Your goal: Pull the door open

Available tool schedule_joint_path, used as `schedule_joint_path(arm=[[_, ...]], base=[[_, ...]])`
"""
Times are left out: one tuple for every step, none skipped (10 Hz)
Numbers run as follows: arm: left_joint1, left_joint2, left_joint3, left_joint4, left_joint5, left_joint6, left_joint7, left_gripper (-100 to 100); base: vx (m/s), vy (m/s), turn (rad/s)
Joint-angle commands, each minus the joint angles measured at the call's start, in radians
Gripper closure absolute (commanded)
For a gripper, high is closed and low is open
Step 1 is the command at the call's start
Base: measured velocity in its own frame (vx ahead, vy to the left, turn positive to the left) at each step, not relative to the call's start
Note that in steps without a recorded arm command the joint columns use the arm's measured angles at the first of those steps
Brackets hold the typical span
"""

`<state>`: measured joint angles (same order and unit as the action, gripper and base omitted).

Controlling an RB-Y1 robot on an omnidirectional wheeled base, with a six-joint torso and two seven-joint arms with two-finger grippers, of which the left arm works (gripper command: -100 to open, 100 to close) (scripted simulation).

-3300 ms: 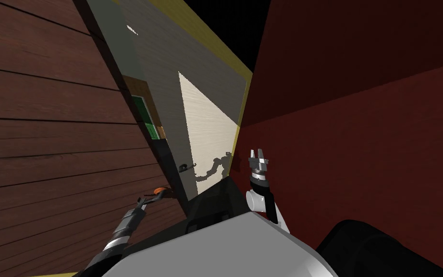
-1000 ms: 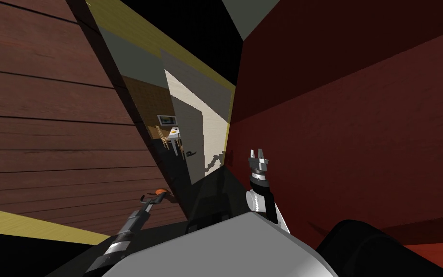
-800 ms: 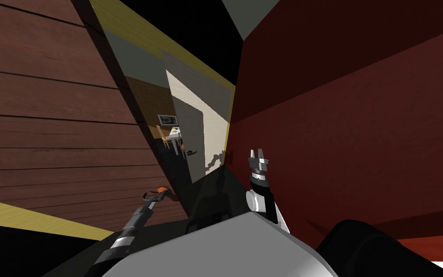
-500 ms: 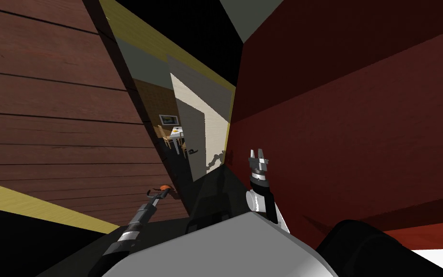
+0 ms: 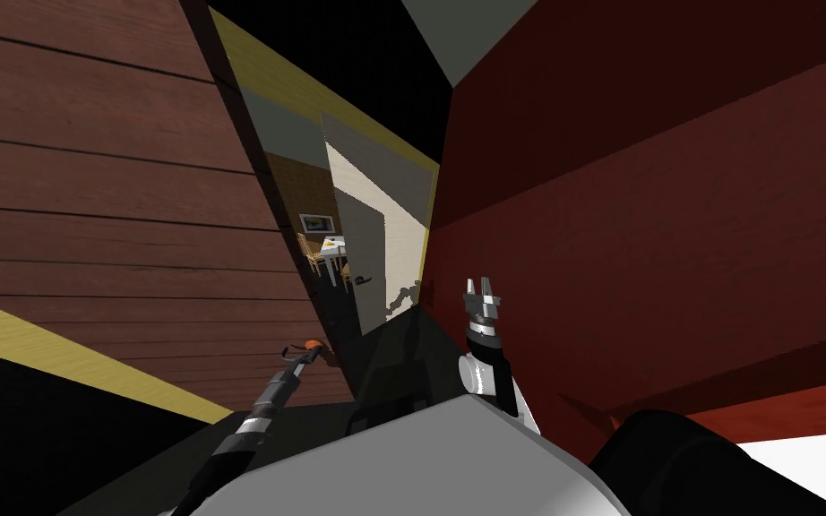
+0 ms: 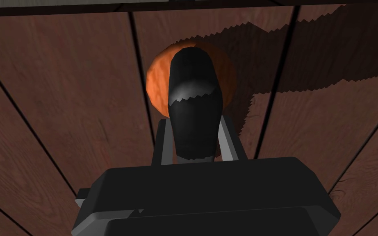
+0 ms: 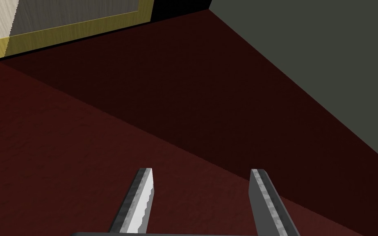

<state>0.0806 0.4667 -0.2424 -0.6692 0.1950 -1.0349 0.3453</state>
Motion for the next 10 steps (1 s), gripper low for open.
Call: schedule_joint_path(arm=[[-0.019, -0.011, -0.031, 0.024, 0.001, -0.016, 0.001, 100], [-0.031, -0.011, -0.046, 0.028, 0.007, -0.013, -0.002, 100], [-0.041, -0.01, -0.06, 0.032, 0.014, -0.011, -0.005, 100], [-0.052, -0.01, -0.074, 0.036, 0.02, -0.009, -0.008, 100], [-0.062, -0.009, -0.087, 0.039, 0.026, -0.007, -0.011, 100], [-0.072, -0.009, -0.1, 0.043, 0.032, -0.004, -0.014, 100], [-0.072, -0.009, -0.1, 0.043, 0.032, -0.004, -0.014, 100], [-0.09, -0.008, -0.123, 0.049, 0.043, 0.0, -0.019, 100], [-0.098, -0.007, -0.134, 0.052, 0.048, 0.002, -0.021, 100], [-0.113, -0.007, -0.153, 0.057, 0.056, 0.005, -0.025, 100]], base=[[-0.051, 0.034, 0.009], [-0.073, 0.039, 0.021], [-0.084, 0.052, 0.001], [-0.084, 0.054, 0.007], [-0.082, 0.058, 0.011], [-0.085, 0.062, 0.011], [-0.059, 0.04, -0.005], [-0.061, 0.07, 0.022], [-0.065, 0.085, 0.004], [-0.065, 0.099, -0.012]])
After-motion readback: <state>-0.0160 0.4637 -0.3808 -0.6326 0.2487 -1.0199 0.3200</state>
